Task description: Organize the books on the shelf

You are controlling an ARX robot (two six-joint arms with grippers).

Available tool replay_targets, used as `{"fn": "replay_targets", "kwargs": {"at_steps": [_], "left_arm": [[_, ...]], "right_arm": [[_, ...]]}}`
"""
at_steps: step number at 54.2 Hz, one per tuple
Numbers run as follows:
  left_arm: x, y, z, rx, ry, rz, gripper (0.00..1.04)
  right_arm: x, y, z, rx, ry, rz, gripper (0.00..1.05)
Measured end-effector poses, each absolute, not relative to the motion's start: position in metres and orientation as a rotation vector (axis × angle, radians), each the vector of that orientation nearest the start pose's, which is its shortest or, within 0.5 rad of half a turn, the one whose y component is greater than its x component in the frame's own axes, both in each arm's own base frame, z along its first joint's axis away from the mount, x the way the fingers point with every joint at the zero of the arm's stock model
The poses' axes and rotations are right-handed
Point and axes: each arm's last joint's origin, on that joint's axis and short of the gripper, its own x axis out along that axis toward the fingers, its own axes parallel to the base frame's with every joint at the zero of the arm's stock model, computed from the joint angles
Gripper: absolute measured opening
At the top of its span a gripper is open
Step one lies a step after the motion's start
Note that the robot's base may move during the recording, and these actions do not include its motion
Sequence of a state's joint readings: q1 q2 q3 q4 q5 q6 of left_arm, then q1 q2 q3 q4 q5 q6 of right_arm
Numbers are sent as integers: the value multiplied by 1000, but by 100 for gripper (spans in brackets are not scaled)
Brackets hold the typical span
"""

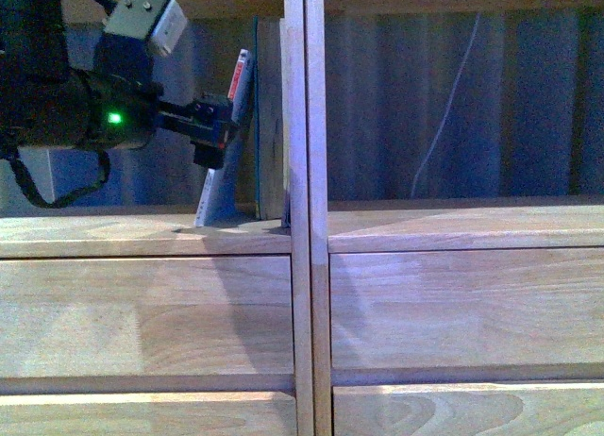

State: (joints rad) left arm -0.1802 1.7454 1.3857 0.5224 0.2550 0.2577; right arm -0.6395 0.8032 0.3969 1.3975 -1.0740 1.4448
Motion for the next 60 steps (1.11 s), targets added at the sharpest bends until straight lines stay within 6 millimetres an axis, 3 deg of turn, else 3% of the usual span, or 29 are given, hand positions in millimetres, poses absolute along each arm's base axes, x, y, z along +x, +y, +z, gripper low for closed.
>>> {"fn": "replay_targets", "kwargs": {"at_steps": [3, 8, 16, 23, 30, 34, 38, 43, 49, 55, 60], "left_arm": [[389, -75, 352, 246, -242, -391, 97], [349, -59, 355, 186, -276, -383, 97], [299, -37, 346, 106, -250, -369, 97], [288, -34, 346, 77, -251, -364, 97], [274, -29, 323, 20, -36, -66, 77], [260, -24, 305, 12, -15, -12, 65], [248, -20, 291, 8, -15, -5, 54], [232, -17, 271, 7, -9, -5, 38], [217, -14, 252, 6, -3, -5, 20], [203, -7, 236, 5, 2, -26, 3], [194, -1, 226, 2, 6, -2, 3]], "right_arm": [[120, -57, 320, 621, -225, 725, 98], [120, -57, 320, 621, -225, 725, 98], [120, -57, 320, 621, -225, 725, 98], [120, -57, 320, 621, -225, 725, 98], [119, -57, 320, 613, -239, 713, 97], [114, -57, 328, 642, -350, 521, 86], [109, -51, 322, 591, -382, 335, 76], [98, -38, 285, 432, -232, 87, 61], [97, -30, 247, 226, -44, -22, 44], [100, -24, 221, 115, 29, -20, 26], [99, -20, 216, 58, 17, -18, 12]]}}
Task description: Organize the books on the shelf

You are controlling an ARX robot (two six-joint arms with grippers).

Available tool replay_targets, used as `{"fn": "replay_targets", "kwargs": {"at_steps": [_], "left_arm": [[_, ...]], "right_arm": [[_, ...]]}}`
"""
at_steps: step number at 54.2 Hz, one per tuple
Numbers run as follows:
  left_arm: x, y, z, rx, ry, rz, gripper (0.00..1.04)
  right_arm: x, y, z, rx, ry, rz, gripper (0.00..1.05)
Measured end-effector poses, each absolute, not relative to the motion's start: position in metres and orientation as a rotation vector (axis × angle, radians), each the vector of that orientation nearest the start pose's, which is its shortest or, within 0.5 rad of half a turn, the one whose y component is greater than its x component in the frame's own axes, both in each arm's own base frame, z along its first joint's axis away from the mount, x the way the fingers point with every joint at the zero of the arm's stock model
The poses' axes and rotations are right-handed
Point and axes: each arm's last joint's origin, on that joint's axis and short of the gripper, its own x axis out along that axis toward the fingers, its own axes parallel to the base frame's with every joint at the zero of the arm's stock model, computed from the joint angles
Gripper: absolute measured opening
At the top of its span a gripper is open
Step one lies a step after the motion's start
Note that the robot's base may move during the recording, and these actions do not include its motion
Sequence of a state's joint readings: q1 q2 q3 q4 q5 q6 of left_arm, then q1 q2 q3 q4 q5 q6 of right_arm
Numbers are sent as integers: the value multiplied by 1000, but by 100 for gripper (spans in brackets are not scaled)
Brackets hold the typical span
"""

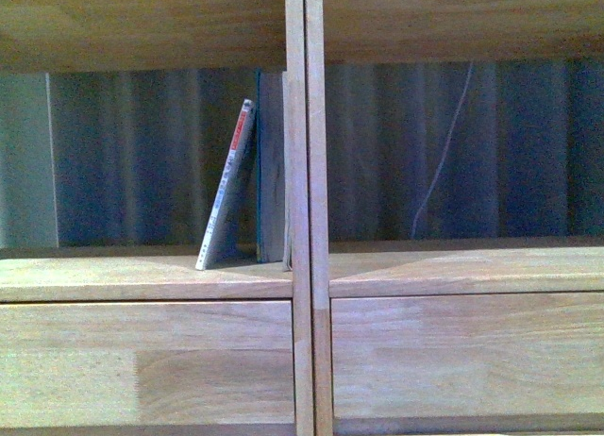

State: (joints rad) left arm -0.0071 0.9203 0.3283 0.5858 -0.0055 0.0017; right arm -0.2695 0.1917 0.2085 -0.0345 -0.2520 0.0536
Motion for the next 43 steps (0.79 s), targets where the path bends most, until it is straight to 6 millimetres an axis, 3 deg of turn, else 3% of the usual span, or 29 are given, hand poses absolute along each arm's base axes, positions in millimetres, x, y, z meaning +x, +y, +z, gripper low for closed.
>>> {"fn": "replay_targets", "kwargs": {"at_steps": [4, 17, 43], "left_arm": [[185, -1, 218, 2, 7, -4, 3], [162, -1, 199, 2, 2, -3, 3], [133, 0, 179, 2, 4, -3, 3]], "right_arm": [[98, -16, 213, 28, -1, -6, 3], [98, -1, 193, 10, 11, 1, 3], [98, 0, 176, 7, 7, 0, 3]]}}
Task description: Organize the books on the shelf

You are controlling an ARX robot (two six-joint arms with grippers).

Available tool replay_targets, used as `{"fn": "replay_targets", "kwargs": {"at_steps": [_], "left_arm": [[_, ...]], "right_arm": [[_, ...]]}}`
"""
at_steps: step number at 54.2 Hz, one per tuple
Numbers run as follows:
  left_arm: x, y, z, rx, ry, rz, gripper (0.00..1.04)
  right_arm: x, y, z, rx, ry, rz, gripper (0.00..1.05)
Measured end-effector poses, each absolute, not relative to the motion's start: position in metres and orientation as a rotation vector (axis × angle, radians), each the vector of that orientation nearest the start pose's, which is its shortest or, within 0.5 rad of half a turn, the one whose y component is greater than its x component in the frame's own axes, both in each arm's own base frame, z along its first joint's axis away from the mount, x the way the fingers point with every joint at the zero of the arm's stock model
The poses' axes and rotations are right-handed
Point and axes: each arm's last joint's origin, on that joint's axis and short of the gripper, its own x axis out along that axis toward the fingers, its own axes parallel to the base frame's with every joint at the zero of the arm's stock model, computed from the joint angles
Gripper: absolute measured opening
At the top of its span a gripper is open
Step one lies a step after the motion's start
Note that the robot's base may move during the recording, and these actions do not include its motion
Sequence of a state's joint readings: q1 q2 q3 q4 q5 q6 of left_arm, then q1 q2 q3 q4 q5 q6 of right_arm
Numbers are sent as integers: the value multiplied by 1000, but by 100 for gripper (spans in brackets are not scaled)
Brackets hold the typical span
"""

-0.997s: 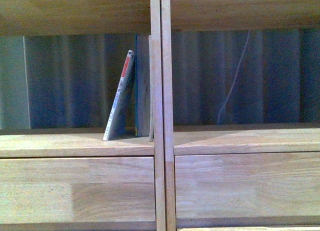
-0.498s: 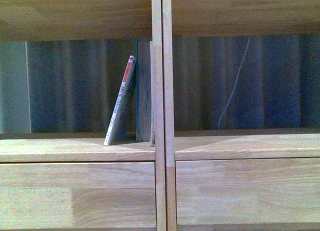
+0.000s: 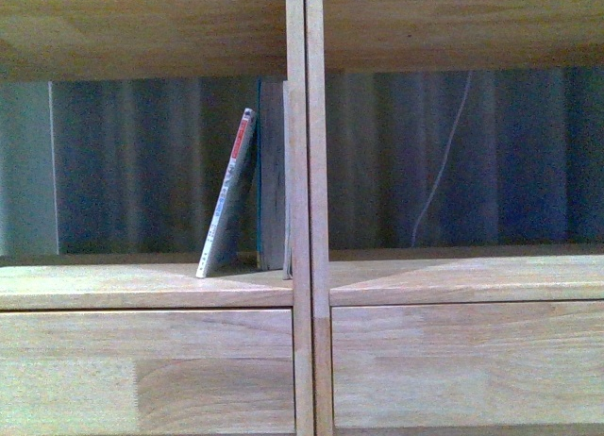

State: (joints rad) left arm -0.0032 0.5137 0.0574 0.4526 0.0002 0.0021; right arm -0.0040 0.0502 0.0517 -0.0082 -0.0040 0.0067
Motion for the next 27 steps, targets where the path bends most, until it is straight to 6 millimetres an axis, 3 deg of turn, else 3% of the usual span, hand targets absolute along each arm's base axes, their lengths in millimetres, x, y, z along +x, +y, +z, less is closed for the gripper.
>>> {"fn": "replay_targets", "kwargs": {"at_steps": [8, 27], "left_arm": [[128, 0, 175, 2, -2, -3, 3], [117, 0, 170, 2, -12, -3, 3]], "right_arm": [[98, 0, 167, 6, 3, 0, 3], [97, 0, 168, 6, -4, 0, 3]]}}
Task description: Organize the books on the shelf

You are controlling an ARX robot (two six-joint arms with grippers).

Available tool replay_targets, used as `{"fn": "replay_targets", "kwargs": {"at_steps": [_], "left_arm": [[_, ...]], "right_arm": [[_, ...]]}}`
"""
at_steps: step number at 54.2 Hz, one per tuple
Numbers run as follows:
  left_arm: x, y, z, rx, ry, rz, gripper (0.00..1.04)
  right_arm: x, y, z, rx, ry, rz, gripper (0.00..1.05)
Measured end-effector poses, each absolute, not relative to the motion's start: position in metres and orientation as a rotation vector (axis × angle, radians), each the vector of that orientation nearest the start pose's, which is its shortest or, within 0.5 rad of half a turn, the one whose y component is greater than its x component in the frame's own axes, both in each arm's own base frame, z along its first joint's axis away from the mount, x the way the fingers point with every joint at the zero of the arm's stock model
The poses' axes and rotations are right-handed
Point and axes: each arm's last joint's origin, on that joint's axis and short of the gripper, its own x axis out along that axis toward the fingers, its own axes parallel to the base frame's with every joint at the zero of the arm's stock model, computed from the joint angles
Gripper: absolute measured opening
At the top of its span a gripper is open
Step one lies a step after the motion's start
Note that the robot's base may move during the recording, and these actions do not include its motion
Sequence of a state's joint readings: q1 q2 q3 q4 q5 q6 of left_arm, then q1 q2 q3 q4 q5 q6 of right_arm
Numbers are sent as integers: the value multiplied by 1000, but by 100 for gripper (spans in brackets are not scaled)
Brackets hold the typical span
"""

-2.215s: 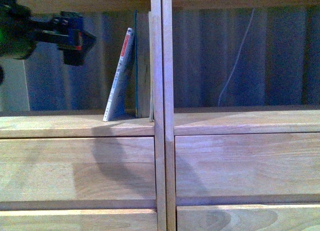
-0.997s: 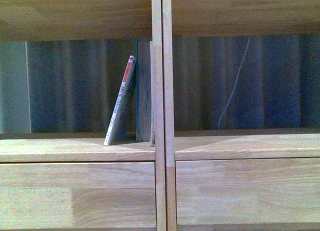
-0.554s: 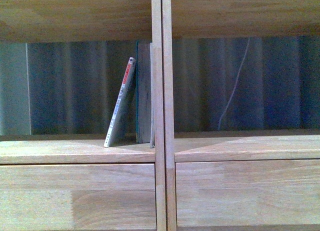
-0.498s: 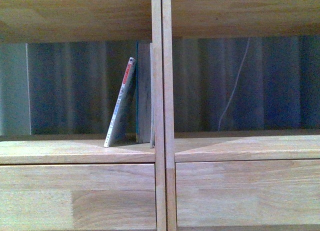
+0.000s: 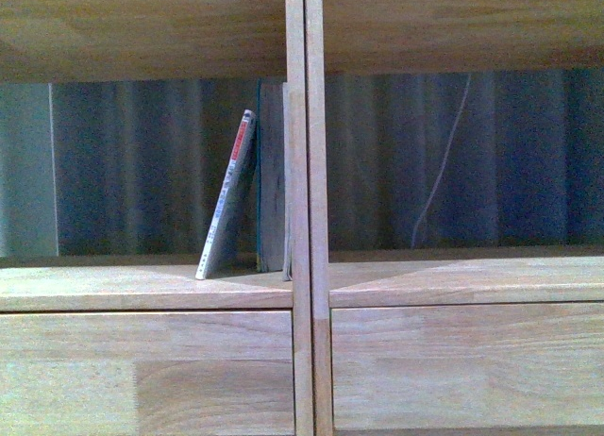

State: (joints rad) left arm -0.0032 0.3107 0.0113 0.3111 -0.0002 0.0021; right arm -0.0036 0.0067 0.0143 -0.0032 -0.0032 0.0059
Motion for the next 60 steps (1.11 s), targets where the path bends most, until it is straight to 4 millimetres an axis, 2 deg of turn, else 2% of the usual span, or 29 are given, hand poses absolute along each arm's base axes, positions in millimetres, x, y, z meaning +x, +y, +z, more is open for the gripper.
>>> {"fn": "replay_targets", "kwargs": {"at_steps": [27, 36, 60], "left_arm": [[108, 0, 170, 2, -12, -3, 3], [98, 0, 167, 2, -4, -3, 3], [97, 0, 167, 2, -7, -3, 3]], "right_arm": [[97, 0, 168, 6, -5, 0, 3], [97, 0, 168, 6, -5, 0, 3], [97, 0, 168, 4, -6, 0, 4]]}}
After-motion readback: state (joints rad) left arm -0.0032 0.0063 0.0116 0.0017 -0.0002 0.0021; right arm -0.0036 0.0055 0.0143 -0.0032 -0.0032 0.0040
